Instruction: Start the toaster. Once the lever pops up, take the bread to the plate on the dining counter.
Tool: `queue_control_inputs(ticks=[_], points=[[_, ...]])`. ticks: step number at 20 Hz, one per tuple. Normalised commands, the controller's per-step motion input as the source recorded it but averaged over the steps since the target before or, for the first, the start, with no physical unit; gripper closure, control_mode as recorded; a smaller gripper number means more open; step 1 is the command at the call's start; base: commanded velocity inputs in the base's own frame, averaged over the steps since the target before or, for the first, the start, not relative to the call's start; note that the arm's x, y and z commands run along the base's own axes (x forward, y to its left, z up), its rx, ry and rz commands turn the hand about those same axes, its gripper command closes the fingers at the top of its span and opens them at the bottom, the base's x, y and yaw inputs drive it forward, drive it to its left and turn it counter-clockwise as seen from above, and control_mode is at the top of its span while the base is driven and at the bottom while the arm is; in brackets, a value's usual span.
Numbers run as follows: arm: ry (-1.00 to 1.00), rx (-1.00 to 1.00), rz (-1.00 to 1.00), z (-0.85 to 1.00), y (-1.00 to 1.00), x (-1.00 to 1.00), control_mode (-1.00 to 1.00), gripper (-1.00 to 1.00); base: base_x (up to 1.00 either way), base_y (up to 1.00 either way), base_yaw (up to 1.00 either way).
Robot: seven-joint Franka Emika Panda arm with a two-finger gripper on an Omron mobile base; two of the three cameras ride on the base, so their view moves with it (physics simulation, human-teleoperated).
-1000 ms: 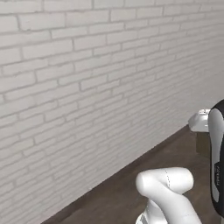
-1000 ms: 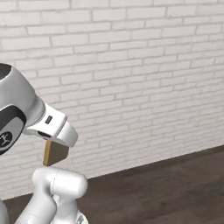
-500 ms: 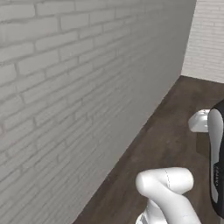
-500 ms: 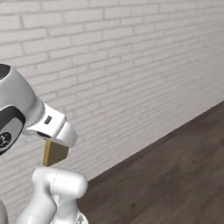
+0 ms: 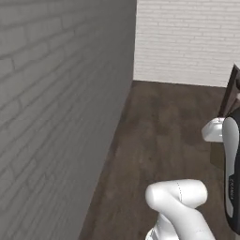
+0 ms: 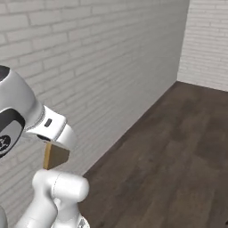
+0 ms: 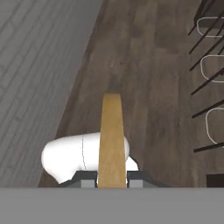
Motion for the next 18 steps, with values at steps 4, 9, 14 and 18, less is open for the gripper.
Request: queue_control_inputs(ticks=[4, 9, 14, 18], points=[[0.00, 0.00, 0.00, 0.00, 0.00, 0.00, 1.00, 1.00, 0.91, -0.01, -0.55], [0.00, 0.00, 0.00, 0.00, 0.00, 0.00, 1.00, 1.00, 0.89, 0.00, -0.57], [0.00, 0.00, 0.00, 0.00, 0.00, 0.00, 1.00, 1.00, 0.84, 0.00, -0.59], [0.00, 0.00, 0.00, 0.00, 0.00, 0.00, 1.00, 1.00, 0.68, 0.00, -0.65]])
